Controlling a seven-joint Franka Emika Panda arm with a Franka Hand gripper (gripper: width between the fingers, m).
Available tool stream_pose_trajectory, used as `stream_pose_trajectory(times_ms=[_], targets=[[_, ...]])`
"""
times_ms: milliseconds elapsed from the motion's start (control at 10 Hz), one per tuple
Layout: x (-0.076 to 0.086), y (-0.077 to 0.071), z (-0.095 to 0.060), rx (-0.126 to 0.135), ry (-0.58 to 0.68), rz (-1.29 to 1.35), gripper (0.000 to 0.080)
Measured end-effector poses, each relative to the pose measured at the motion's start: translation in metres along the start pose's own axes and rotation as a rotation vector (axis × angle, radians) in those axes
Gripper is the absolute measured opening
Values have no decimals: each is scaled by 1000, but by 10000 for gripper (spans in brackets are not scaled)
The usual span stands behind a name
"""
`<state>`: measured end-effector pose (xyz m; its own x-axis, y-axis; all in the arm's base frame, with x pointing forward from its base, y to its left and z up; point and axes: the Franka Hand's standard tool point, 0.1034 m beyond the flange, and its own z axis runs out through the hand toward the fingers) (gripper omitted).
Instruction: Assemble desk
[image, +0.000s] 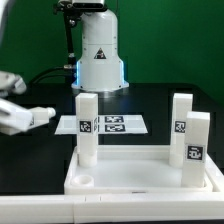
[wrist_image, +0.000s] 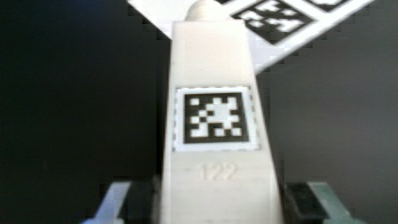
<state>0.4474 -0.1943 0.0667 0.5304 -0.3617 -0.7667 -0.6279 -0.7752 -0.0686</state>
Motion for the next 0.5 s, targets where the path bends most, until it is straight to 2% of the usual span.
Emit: stream_pose_trajectory(times_ms=[100,200,300,400,500], targets=[[-6,-14,-24,5,125,-43,284],[-11,-19,-30,0,228,-83,284],[-8,-9,-15,-10,319,-69,284],[-10,-10,-12,-8,359,-69,284],[-7,-12,-19,-13,411,-75,284]])
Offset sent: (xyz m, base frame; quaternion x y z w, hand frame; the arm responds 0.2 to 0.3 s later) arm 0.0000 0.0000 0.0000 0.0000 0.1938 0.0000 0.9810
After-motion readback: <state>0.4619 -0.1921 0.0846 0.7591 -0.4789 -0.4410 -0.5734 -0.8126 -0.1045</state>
